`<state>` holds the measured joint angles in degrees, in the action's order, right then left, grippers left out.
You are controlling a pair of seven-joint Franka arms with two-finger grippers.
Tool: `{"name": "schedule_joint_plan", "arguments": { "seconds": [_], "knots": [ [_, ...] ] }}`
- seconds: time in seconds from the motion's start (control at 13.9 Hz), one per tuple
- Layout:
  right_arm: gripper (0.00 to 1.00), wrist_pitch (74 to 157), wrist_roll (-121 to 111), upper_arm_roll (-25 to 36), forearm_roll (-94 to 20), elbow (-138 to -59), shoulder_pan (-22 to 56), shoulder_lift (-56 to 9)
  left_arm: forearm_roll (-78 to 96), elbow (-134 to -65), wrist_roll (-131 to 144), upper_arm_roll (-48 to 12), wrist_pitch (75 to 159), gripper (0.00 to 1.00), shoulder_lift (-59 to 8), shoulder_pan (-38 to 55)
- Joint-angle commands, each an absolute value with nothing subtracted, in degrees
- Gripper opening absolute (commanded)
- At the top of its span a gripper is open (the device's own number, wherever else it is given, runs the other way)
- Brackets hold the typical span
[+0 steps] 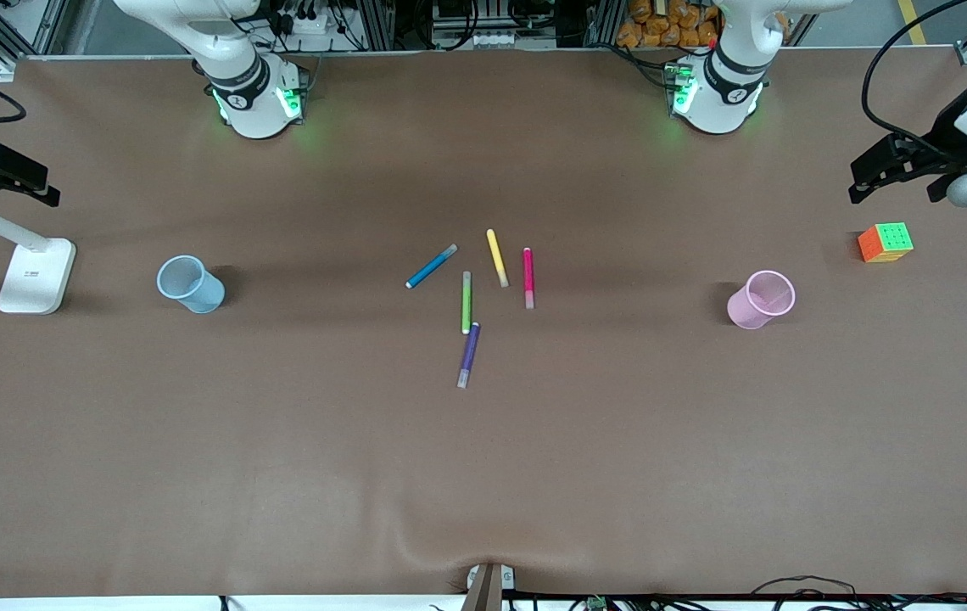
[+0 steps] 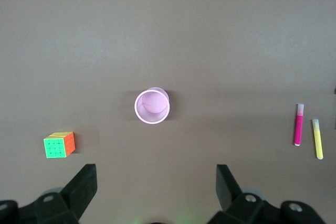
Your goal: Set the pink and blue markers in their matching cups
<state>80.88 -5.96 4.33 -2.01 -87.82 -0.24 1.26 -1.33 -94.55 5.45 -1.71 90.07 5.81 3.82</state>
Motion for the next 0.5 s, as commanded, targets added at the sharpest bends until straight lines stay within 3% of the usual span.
{"name": "schedule_joint_plan", "arguments": {
  "seconds": [0.0,0.43],
  "knots": [
    [1.00,79.5,-5.4,4.1,-1.7,-86.6,-0.4,0.7,-2.5,-93.2,6.1,-2.2,88.2,1.00,5.0,4.1],
    [1.00,79.1,-5.4,4.1,-1.5,-86.6,-0.4,0.6,-2.5,-93.3,6.4,-4.1,86.5,1.00,4.8,4.0]
  ]
}}
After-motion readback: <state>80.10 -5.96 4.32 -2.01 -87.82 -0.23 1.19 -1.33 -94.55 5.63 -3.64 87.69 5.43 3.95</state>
